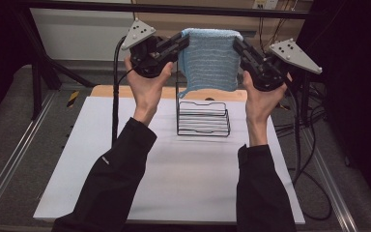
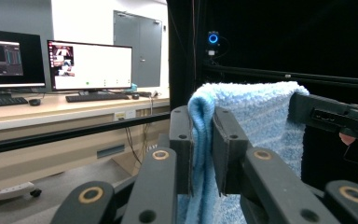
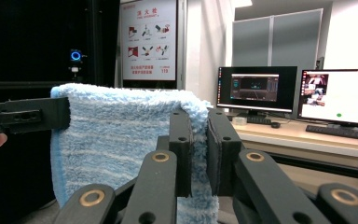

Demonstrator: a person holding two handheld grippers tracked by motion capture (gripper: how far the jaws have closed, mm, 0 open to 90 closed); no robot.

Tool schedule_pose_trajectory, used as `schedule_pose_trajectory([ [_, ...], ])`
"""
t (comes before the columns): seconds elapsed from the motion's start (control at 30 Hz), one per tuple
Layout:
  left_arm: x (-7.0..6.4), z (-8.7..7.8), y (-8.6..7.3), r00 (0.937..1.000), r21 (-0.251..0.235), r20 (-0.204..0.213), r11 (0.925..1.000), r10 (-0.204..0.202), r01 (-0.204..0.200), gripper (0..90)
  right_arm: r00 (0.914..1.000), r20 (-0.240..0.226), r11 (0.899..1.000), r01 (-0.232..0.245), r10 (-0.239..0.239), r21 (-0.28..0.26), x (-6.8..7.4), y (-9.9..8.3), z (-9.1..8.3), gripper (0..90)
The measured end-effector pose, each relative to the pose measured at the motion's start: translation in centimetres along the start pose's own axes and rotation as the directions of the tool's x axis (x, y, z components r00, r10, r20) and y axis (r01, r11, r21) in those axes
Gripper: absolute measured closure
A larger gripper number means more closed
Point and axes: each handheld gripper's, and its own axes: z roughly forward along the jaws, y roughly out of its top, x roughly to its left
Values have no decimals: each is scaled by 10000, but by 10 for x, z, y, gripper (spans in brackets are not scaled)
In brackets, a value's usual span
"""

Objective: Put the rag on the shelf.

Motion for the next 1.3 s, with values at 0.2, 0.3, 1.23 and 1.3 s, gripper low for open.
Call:
schedule_pose_trajectory([
  [0.2,5,9,8,9997,-66,26,9997,-227,227,793,10000,63,9999,-18,18,-145,-5,5,9,824],
  [0.3,6,15,12,9999,-2,-97,10000,39,-39,793,9999,75,9998,-91,92,-189,-8,6,13,824],
  [1.23,35,60,15,9986,79,-480,9997,218,-214,793,9989,458,9997,44,-33,-233,-29,0,49,823],
  [1.3,35,60,17,9986,60,-435,9995,317,-314,793,9990,452,9996,45,-31,-294,-30,0,49,823],
])
